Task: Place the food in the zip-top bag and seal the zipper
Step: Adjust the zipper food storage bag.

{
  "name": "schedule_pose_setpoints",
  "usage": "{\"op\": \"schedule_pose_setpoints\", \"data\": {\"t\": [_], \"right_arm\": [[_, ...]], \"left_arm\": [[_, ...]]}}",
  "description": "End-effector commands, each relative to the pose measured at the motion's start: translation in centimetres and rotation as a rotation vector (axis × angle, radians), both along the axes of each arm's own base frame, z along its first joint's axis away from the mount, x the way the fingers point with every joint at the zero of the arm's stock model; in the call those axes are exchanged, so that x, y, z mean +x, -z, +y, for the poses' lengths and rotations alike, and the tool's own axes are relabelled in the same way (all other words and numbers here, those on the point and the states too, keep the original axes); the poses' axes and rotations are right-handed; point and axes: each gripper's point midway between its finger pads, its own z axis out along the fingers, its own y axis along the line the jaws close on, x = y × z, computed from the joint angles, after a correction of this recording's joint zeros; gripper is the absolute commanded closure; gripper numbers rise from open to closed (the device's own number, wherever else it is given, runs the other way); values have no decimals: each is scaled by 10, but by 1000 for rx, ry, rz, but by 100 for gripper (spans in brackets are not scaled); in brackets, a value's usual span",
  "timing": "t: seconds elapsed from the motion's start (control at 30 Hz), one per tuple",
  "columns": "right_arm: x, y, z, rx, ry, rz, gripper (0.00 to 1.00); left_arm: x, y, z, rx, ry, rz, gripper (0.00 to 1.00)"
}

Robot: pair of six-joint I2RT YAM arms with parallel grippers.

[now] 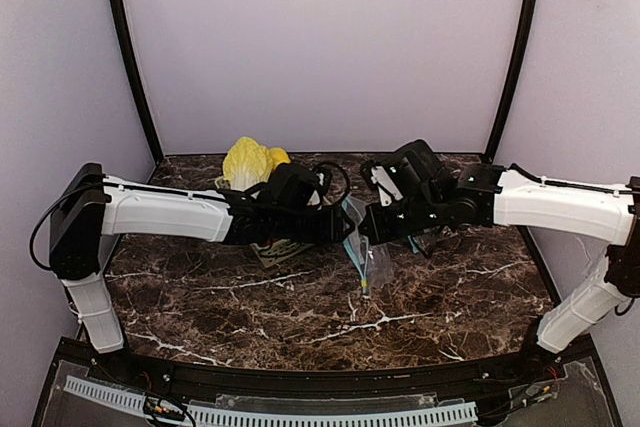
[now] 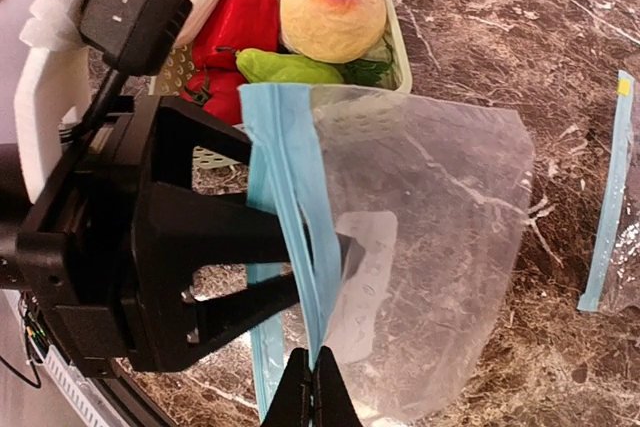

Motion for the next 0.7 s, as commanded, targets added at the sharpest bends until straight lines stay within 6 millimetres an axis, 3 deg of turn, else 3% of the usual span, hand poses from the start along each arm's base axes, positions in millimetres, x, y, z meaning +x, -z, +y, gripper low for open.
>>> {"op": "schedule_pose_setpoints", "data": {"t": [0.0, 0.13, 0.27, 0.4, 0.67], "right_arm": [[12, -2, -14, -75, 99, -46, 100], [17, -4, -34, -138, 174, -74, 100], [18, -10, -41, -155, 192, -91, 100], [18, -9, -40, -161, 189, -85, 100], [10, 13, -22, -149, 132, 3, 100]], "left_arm": [[2, -2, 3, 30, -4, -11, 61], [-3, 24, 25, 159, -25, 15, 81], [-3, 42, 46, 268, -61, 16, 94], [-1, 48, 55, 316, -80, 7, 97], [-5, 39, 36, 238, -6, -6, 99]]}}
